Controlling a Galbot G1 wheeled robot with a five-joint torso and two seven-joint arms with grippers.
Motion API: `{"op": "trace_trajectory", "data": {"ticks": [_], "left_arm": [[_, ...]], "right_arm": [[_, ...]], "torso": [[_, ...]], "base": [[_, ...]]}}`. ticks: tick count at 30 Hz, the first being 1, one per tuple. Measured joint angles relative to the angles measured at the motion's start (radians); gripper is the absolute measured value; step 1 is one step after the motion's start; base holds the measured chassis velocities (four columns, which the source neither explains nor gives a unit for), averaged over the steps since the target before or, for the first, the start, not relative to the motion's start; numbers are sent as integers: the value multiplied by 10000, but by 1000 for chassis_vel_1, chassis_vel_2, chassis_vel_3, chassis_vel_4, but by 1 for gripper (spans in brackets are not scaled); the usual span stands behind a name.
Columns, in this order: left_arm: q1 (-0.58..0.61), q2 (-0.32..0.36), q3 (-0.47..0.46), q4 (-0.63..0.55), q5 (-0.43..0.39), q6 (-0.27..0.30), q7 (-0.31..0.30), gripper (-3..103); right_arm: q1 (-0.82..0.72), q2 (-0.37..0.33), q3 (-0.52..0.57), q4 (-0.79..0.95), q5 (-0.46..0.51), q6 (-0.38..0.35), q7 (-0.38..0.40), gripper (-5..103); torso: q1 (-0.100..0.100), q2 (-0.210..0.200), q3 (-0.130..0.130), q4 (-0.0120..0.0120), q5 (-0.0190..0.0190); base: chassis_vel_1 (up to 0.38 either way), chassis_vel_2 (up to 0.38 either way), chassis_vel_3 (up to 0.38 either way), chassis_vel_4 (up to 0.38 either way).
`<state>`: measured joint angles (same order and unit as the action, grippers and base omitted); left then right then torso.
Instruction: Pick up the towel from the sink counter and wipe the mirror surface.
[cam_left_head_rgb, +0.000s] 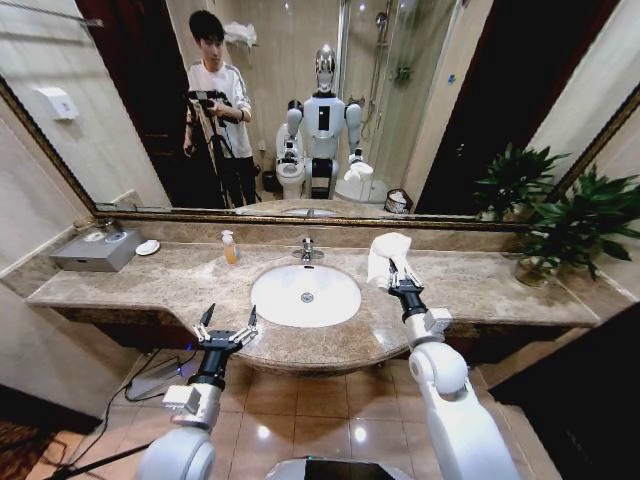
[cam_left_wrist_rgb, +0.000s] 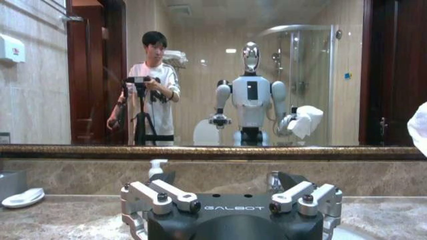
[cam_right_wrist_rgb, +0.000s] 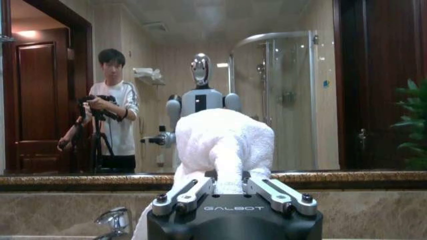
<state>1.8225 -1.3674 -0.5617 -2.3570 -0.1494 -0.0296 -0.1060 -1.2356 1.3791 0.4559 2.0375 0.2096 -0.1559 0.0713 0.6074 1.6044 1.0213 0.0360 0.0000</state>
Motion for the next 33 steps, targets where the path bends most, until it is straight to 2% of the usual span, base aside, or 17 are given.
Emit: {"op": "trace_trajectory", "data": {"ticks": [23, 27, 33], "left_arm": [[0, 0, 0, -1, 0, 0, 0, 100], [2, 2, 0, -1, 0, 0, 0, 100], [1, 1, 0, -1, 0, 0, -2, 100]], "right_arm": [[-239, 105, 42, 182, -24, -24, -172, 13], [808, -331, -9, -302, 487, 29, 205, 13], [2297, -719, -107, -924, 723, 123, 343, 13]], "torso": [[7, -4, 2, 0, 1], [-7, 0, -1, -2, 2], [-4, 0, 0, 1, 1]], "base": [[-104, 110, 106, -97], [8, -9, -14, 5], [12, -12, -18, 8]]}}
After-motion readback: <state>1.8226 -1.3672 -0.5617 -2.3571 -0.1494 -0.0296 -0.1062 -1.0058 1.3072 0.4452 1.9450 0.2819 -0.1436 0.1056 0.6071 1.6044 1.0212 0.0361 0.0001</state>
